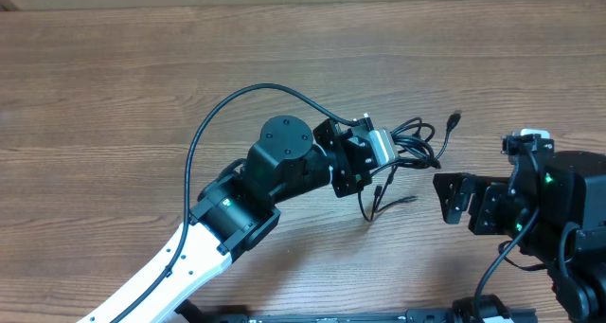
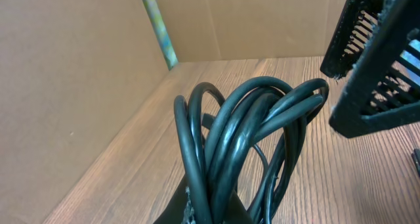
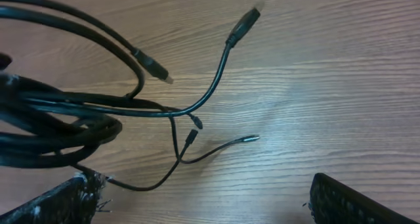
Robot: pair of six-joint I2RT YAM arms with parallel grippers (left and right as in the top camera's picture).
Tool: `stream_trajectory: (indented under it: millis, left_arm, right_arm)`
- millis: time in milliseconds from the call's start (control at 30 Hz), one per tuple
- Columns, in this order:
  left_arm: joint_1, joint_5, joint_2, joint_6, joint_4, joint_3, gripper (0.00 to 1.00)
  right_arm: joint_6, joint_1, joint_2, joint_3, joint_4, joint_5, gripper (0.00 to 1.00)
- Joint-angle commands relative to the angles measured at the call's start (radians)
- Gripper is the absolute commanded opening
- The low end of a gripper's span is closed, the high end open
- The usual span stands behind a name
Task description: Untangle cables
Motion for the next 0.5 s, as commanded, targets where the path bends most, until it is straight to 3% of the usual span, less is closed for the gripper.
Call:
stream_trajectory:
  millis: [0,200,467]
  left_arm:
    - [-0.002,-0.006,-0.023,-0.026,0.013,0.012,0.04]
    - [-0.002,0.021,-0.023,-0.025,0.013,0.012,0.04]
    - [-0.002,0.180,-0.023,-0.025,0.055,0.012,0.04]
  right_arm:
    - [-0.024,-0.002,-0.006,0.001,0.011,-0.006,1.00]
    - [-0.024,-0.002,-0.006,0.000,0.045,0.002,1.00]
    - [-0.024,-0.002,-0.006,0.000,0.052,0.063,1.00]
